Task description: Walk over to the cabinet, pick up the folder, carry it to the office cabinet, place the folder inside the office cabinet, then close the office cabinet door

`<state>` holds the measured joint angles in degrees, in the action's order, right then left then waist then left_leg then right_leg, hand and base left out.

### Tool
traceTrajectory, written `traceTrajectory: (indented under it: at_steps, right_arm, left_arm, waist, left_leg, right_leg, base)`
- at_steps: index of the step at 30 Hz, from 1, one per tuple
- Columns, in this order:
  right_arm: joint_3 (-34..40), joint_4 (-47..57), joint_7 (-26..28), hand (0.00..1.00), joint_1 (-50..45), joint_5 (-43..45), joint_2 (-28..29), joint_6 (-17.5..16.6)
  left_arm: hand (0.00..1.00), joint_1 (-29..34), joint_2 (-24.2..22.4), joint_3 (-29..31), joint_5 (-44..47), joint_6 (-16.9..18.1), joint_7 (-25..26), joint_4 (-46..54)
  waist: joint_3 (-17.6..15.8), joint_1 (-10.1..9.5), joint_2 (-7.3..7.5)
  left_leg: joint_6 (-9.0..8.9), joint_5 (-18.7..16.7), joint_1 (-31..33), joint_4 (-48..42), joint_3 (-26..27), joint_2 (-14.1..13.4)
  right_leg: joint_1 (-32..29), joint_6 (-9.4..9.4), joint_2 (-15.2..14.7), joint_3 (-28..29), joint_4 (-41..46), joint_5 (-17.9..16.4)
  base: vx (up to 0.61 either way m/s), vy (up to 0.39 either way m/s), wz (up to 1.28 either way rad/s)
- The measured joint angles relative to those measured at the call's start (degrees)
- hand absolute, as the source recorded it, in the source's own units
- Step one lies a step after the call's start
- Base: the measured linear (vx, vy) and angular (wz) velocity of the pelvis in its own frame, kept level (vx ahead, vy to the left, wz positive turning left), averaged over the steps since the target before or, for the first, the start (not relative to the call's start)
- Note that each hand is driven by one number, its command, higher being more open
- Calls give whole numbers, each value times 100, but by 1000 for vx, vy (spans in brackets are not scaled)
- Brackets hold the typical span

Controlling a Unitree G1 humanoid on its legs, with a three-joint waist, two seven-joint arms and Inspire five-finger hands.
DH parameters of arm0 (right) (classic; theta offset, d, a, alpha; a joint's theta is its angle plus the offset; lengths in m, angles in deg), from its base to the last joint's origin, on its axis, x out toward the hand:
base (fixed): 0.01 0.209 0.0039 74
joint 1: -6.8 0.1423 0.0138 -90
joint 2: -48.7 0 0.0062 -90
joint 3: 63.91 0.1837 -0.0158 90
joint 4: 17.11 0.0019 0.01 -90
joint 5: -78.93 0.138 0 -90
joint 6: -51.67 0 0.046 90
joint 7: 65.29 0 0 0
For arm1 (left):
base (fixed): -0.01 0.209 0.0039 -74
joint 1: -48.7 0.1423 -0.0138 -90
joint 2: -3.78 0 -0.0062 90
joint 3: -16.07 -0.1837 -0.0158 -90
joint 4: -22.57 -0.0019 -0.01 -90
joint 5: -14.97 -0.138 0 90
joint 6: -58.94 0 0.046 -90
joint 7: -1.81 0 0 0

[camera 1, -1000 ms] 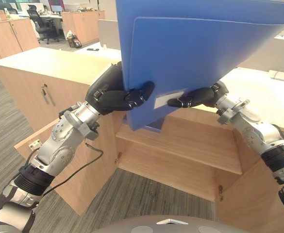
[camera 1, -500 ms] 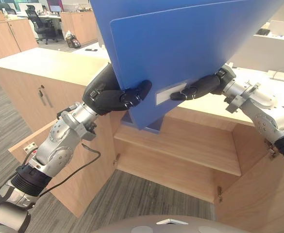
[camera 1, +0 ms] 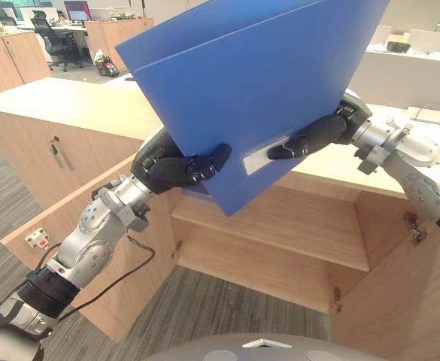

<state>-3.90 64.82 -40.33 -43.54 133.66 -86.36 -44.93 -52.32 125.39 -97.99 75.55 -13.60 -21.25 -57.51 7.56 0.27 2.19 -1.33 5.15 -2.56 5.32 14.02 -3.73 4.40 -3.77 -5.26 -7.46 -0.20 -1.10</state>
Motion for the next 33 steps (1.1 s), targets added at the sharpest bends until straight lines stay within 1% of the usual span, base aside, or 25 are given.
traceTrajectory:
  at_steps: [4, 7, 10, 11, 12, 13, 15, 18, 21, 28, 29, 32, 33]
  right_arm:
    - [-13, -2, 12, 100, -16, -34, -43, 0]
    - [-31, 0, 36, 100, -201, -47, -70, 0]
    - [-21, 3, 36, 100, -704, -68, -37, 1]
    - [-10, -4, 33, 100, -859, -101, 3, 2]
    - [33, -20, 11, 100, -1202, -270, 124, 18]
    - [33, -19, 7, 100, -1316, -270, 139, 33]
    - [63, -32, 4, 100, -1694, -277, 256, 141]
    - [207, -61, 4, 100, -2017, -527, 380, 241]
    - [559, -83, 4, 100, -2274, -723, 511, 245]
    - [1035, -91, -2, 100, -2307, -718, 629, 244]
    - [1128, -91, -3, 0, -2307, -703, 694, 243]
    - [1234, -56, -2, 0, -2306, -637, 768, 240]
    - [1238, -8, 0, 0, -2306, -604, 768, 240]
  left_arm:
    - [0, 3, 3, -219, 0, -50, -22, -133]
    - [0, 2, 21, -305, -3, -180, -21, -162]
    - [0, 2, 66, -478, -46, -375, -21, -232]
    - [0, 3, 72, -535, -60, -416, -21, -271]
    - [0, 5, 115, -616, -132, -554, -21, -327]
    - [0, 5, 139, -623, -233, -590, -21, -331]
    - [0, 5, 181, -634, -516, -671, -21, -333]
    - [0, 3, 174, -641, -753, -787, -21, -335]
    - [0, 2, 140, -641, -894, -794, -21, -343]
    - [0, -3, -180, -547, -899, -793, -21, -491]
    - [0, -6, -214, -516, -899, -792, -21, -491]
    - [0, -38, -238, -440, -901, -789, -21, -491]
    - [0, -72, -237, -417, -900, -779, -21, -491]
  waist:
    - [0, -1, -16]
    - [-2, -1, -20]
    - [-23, -13, -49]
    - [-30, -14, -59]
    - [-62, -12, -92]
    - [-89, -12, -106]
    - [-176, -11, -157]
    - [-195, 0, -166]
    - [-228, -1, -144]
    - [-235, -3, -133]
    - [-236, -1, -132]
    - [-266, 0, -128]
    - [-296, -4, -117]
  left_leg:
    - [-4, 3, -12, 1, 42, 5]
    - [-3, 5, -21, 2, 50, 17]
    - [-2, 6, -44, 3, 54, 38]
    - [-1, 6, -52, 3, 53, 43]
    - [-6, 2, -70, 4, 60, 47]
    - [-8, 0, -75, 4, 66, 49]
    - [-36, -19, -78, 5, 98, 48]
    - [-34, -17, -78, 4, 117, 47]
    - [5, 10, -78, 4, 146, 46]
    - [11, 28, -81, 4, 161, 61]
    - [11, 30, -82, 4, 161, 60]
    - [11, 31, -86, 4, 162, 59]
    - [-13, 14, -81, 5, 165, 60]
  right_leg:
    - [-19, -10, -2, 33, 9, 7]
    - [-20, -25, -14, 44, 16, 19]
    - [-12, -30, -35, 47, 37, 20]
    - [-14, -31, -39, 47, 42, 20]
    - [-28, -39, -45, 54, 58, 10]
    - [-28, -50, -47, 59, 62, 1]
    - [-43, -61, -49, 88, 59, -2]
    - [-48, -77, -50, 104, 23, 6]
    - [-50, -86, -49, 127, 13, 19]
    - [-30, -78, -55, 135, 38, 54]
    - [-33, -77, -54, 137, 52, 54]
    - [-47, -79, -54, 141, 78, 45]
    - [-85, -97, -54, 146, 89, 23]
  base:
    - [-4, 7, -5]
    - [1, 5, -1]
    - [0, 0, 0]
    - [0, 0, 0]
    - [0, 0, 0]
    - [0, 0, -4]
    - [0, 0, -6]
    - [4, 4, -4]
    - [23, 6, -4]
    - [9, 3, -1]
    - [0, 0, 0]
    - [-15, 6, 0]
    - [-52, 22, -1]
